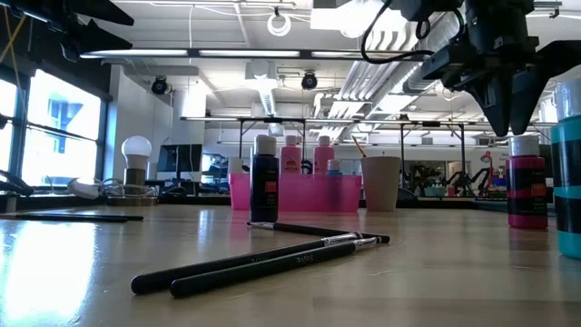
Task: Pick & Place Paint Supplies
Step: Put the small pink paint bottle into the pink bin
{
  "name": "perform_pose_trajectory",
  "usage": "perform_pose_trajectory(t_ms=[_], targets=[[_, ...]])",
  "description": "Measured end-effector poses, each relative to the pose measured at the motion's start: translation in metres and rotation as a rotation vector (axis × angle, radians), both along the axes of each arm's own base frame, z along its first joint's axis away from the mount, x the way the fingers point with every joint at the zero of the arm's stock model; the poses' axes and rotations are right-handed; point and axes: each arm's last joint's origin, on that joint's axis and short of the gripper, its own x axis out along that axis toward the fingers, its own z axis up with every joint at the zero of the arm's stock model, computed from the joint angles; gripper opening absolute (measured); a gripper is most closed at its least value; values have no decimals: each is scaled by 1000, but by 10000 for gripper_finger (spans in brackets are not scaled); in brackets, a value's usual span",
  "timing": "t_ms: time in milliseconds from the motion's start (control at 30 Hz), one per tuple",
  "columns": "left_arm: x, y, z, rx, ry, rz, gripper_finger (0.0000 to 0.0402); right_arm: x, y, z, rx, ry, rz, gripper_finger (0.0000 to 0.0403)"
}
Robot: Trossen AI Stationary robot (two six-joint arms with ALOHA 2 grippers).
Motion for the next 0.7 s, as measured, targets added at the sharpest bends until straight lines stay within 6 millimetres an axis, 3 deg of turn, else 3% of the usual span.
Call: perform_pose_trajectory(t_ms=[133,433,700], targets=[[0,0,0,0,0,0,271,1,0,0,14,-7,36,114],[0,0,0,0,0,0,271,1,0,0,15,-9,113,189],[0,0,0,-1,-1,1,271,1,0,0,-19,-10,122,181]])
